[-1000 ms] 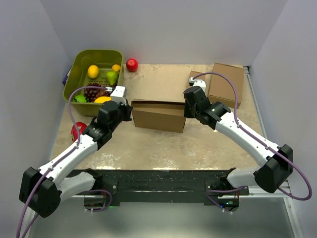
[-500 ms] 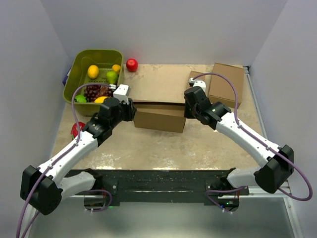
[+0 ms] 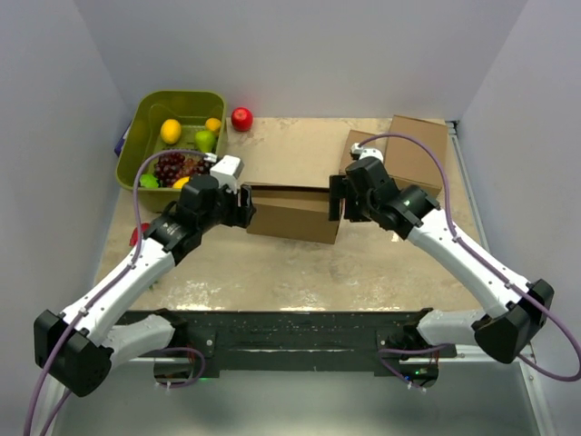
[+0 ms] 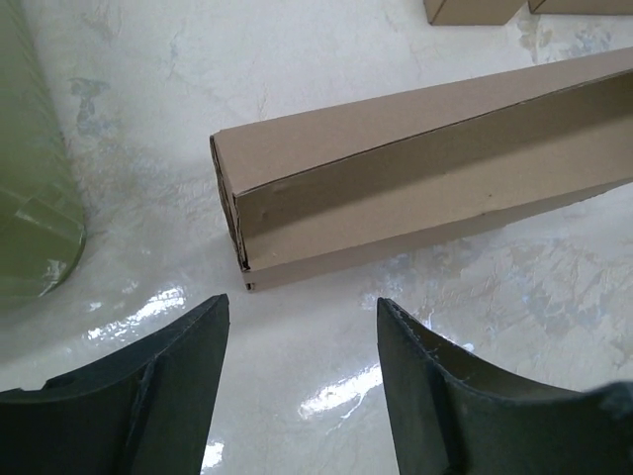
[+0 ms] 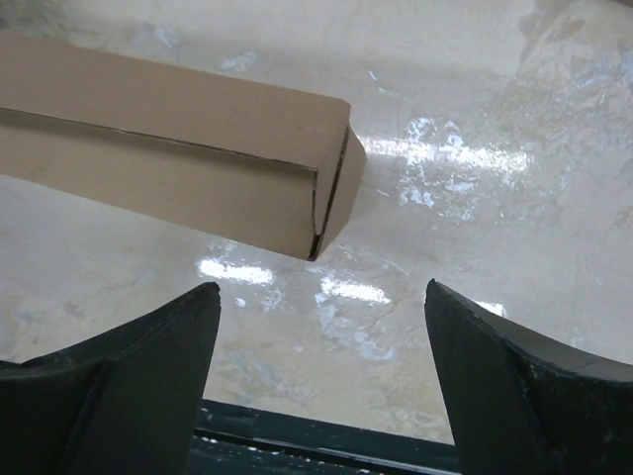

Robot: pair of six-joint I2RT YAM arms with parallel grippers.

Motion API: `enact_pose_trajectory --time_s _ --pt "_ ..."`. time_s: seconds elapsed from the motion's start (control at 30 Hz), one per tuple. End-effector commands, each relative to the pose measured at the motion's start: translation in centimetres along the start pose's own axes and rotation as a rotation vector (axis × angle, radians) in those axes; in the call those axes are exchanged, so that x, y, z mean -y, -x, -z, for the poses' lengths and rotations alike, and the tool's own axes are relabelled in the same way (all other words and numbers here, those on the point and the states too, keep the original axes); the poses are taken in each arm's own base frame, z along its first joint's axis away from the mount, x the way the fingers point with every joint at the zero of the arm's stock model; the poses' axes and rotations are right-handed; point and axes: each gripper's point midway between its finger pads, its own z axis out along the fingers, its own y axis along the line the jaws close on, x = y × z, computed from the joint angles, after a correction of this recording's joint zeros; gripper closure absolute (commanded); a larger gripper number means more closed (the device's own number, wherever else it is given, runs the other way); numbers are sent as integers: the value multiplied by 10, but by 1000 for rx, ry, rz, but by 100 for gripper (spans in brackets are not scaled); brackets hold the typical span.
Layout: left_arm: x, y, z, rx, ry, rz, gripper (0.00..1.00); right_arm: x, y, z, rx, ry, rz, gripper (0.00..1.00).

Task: Fold the paper box

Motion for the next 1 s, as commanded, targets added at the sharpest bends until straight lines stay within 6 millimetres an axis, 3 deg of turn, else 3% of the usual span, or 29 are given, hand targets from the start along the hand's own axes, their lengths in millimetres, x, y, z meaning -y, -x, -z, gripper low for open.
enact_pose_trajectory --time_s 0.0,0.2,0.37,0.5,0.97 --pt "16 45 24 103 -64 -17 33 -6 35 32 93 61 -33 11" --pt "22 84 26 178 -78 -18 32 2 61 31 165 43 -70 11" --pt "17 95 15 167 -49 -77 36 3 73 23 198 18 -37 29" --pt "11 84 0 93 -26 -111 38 -2 75 21 202 35 -24 35" --pt "-8 56 -4 35 37 -123 35 0 57 4 161 32 11 49"
